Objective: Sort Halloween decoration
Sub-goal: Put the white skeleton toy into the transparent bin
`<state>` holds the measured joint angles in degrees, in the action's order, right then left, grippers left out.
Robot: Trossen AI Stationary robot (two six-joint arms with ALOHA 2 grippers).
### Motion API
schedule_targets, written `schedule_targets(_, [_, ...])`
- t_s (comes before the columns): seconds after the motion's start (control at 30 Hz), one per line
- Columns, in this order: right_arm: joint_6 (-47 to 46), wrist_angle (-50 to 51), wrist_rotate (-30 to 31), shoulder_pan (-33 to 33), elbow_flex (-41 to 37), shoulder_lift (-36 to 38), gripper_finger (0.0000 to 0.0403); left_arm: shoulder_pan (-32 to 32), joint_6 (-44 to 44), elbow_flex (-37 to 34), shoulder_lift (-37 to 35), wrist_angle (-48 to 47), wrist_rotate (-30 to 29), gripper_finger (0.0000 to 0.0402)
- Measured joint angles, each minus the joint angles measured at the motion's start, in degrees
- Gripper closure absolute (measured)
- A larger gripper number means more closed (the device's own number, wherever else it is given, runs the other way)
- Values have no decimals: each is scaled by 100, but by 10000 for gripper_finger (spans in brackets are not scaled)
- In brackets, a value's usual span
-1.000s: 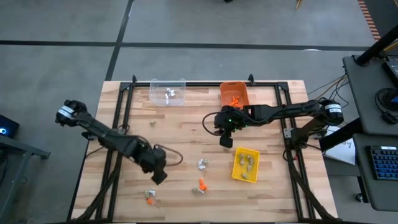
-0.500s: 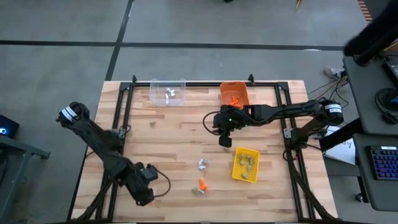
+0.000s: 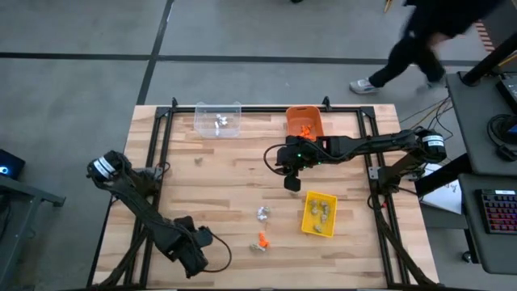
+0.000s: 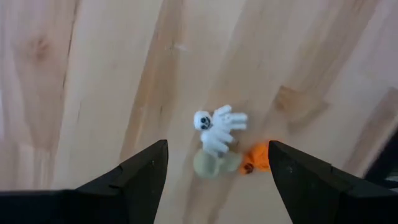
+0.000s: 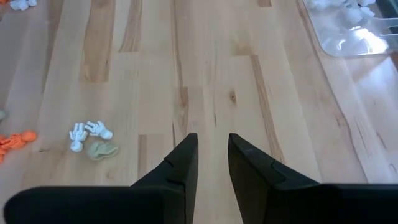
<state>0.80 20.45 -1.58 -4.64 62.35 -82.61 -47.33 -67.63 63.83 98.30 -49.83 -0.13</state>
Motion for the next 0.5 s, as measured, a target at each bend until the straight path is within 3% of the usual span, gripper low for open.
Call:
schedule_targets(0.2, [21, -3, -3, 0, 0, 0, 321, 0, 226, 115, 316, -133, -223, 149])
schedule_targets(0.5, [79, -24, -2, 0, 0, 0, 325, 0, 266, 94, 398, -168, -233, 204])
